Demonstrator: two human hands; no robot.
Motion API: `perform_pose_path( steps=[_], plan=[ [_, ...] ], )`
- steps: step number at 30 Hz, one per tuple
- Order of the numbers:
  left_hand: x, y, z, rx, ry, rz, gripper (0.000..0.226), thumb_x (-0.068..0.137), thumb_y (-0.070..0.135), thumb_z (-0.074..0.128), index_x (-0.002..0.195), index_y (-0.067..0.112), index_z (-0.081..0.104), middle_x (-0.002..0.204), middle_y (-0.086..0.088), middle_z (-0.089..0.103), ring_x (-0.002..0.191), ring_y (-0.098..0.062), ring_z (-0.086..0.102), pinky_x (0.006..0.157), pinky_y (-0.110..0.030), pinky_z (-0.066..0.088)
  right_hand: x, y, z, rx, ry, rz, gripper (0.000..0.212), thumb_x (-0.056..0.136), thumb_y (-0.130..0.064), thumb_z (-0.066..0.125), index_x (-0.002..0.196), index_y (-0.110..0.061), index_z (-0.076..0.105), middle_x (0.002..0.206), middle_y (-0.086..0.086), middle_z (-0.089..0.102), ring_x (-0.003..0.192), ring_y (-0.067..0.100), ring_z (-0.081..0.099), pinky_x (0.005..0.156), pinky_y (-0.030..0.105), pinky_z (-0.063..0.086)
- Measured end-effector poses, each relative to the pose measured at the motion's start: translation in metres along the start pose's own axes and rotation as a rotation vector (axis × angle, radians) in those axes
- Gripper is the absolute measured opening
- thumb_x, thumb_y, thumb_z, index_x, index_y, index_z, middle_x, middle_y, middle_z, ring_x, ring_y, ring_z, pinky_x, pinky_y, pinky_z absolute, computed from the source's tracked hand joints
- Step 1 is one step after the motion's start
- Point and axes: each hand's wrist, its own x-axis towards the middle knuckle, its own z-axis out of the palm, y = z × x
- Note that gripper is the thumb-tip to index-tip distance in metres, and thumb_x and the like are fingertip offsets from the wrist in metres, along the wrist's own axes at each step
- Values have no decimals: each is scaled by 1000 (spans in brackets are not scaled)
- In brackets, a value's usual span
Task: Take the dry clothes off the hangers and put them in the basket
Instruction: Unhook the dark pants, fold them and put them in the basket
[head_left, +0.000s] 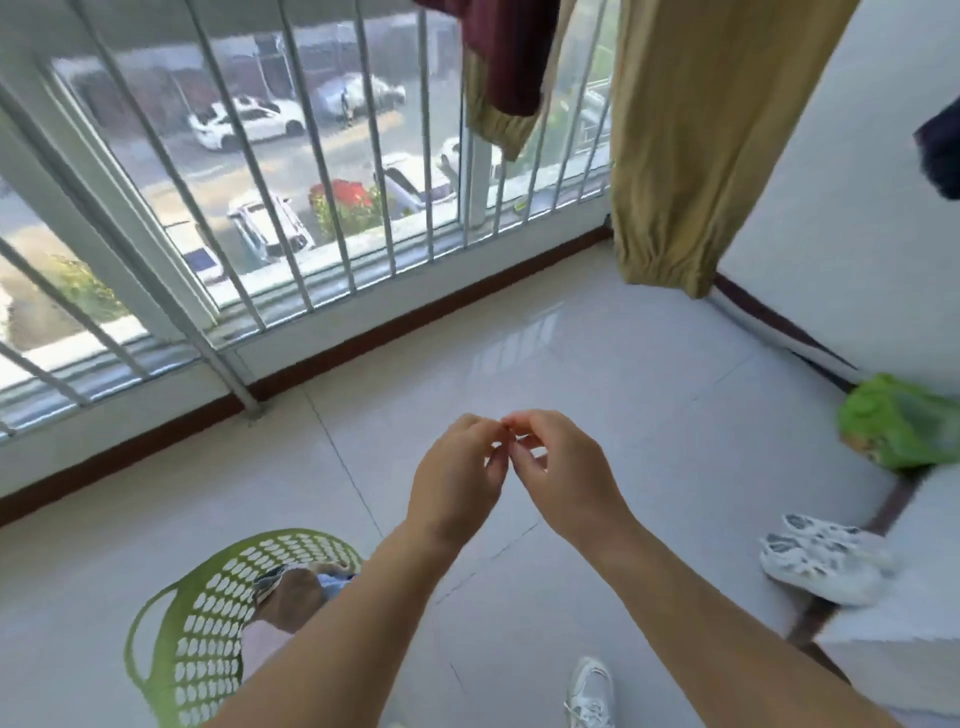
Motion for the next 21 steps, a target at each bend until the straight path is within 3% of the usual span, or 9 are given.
perform_pose_path(
  steps=[5,10,12,15,18,21],
  plan=[
    [32,107,-18,39,40,259,14,87,13,57,93,16,69,86,7,60,79,-15,60,70,-25,47,-11,-15,-100,98,257,-94,18,91,-13,55,105,-21,64,97,-13,60,88,-5,57,72,4,45],
    [66,215,-40,54,158,507,16,82,20,56,88,19,71,80,10,61,68,-9,59,66,-29,53,-4,-29,-200,112,508,-267,20,89,-10,59,104,-22,66,96,-12,64,90,1,59,73,7,47],
    [82,260,-46,37,169,585,20,78,21,54,86,18,71,80,6,64,67,-13,61,65,-37,55,3,-35,-246,120,563,-325,19,90,-13,59,103,-25,65,96,-12,64,89,1,61,74,8,49],
    [102,311,-55,15,208,676,28,78,30,51,91,15,72,86,3,66,72,-15,65,69,-37,56,14,-48,-299,108,598,-391,17,91,-15,58,105,-21,65,96,-12,63,85,0,61,73,6,48],
    [124,368,-60,-1,273,765,13,84,15,63,91,13,72,83,6,64,70,-13,65,68,-38,57,19,-58,-360,86,653,-453,19,91,-14,57,108,-18,65,100,-9,64,83,-2,60,73,3,45],
    [144,424,-62,-10,328,844,14,84,9,64,95,15,72,84,7,65,72,-10,65,71,-33,57,23,-65,-420,6,682,-499,20,91,-17,57,110,-20,64,104,-11,63,83,-4,58,75,1,44]
  ],
)
